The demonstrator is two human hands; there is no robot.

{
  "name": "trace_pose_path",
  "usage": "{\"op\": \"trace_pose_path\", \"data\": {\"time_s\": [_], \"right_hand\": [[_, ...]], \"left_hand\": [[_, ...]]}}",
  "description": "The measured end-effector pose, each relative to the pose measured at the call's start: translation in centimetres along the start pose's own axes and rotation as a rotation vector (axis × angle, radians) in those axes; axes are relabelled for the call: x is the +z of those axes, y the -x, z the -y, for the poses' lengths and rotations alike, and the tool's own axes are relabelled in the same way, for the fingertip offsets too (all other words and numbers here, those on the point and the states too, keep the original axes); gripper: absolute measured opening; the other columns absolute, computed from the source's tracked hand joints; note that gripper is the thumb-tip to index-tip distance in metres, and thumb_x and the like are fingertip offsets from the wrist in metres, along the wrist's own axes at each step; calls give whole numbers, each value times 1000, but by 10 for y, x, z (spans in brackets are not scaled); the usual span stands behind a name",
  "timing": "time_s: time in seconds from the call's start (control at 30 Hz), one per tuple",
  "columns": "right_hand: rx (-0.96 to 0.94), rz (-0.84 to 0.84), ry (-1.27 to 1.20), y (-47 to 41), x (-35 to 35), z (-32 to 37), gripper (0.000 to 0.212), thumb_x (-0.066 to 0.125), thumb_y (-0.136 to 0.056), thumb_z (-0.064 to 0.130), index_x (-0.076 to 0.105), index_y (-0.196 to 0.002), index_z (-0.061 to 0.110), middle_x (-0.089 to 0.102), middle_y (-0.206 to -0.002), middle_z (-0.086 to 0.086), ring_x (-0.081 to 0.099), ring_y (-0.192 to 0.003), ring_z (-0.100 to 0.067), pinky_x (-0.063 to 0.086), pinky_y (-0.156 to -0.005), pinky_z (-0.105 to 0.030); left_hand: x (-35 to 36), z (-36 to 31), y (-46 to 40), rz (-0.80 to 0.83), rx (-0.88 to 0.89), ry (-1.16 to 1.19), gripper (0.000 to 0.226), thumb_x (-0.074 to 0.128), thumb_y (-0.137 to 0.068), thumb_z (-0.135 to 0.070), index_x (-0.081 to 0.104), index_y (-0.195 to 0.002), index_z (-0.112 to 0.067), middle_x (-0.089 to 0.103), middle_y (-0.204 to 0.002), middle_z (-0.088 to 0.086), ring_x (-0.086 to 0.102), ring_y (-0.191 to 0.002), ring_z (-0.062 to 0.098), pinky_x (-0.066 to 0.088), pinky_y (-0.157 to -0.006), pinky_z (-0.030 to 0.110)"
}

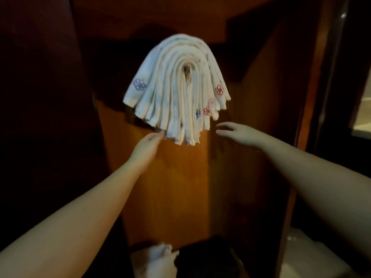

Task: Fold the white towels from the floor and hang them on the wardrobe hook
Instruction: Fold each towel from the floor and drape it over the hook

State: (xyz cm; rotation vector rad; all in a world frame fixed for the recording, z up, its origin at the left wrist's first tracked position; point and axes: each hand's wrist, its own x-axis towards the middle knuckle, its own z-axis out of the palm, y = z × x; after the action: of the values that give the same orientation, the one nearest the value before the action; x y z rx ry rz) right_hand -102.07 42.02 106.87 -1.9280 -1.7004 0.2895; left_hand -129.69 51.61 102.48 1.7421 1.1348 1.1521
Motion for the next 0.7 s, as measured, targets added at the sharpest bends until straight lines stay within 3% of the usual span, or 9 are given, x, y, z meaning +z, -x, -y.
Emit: {"op": "trace_pose_path", "data": {"time_s": [0.07,0.13,0.27,0.43,0.7], "right_hand": [[-27,28,35,35,15,-8,59,50,-101,53,37,-154,30,36,-162,0,37,-146,-22,33,-113,-38],[-78,14,92,72,30,-21,61,53,-101,51,34,-156,31,35,-163,1,40,-144,-20,36,-105,-31],[-89,-17,82,143,53,-61,62,55,-100,50,32,-156,37,32,-163,5,41,-142,-16,41,-109,-35],[127,-92,-81,232,93,-141,60,54,-99,53,33,-154,41,32,-162,10,36,-144,-11,34,-108,-28],[521,-255,-302,357,128,-284,52,59,-100,40,47,-149,26,47,-137,12,42,-124,-2,30,-104,-22]], "left_hand": [[10,6,30,90,27,-102,22,52,-96,-60,60,-110,-46,57,-106,-26,51,-94,-4,36,-71,21],[21,12,57,164,48,-143,12,54,-96,-57,61,-101,-48,58,-101,-28,50,-92,-8,36,-68,20],[50,17,99,279,86,-137,12,56,-98,-50,62,-107,-47,60,-104,-28,51,-95,-12,37,-73,18],[130,50,155,423,63,-98,31,54,-100,-46,61,-126,-31,61,-107,-20,55,-90,-6,41,-70,17],[314,86,233,760,-26,-109,18,53,-101,-46,64,-113,-38,58,-108,-26,50,-99,-11,36,-78,15]]}}
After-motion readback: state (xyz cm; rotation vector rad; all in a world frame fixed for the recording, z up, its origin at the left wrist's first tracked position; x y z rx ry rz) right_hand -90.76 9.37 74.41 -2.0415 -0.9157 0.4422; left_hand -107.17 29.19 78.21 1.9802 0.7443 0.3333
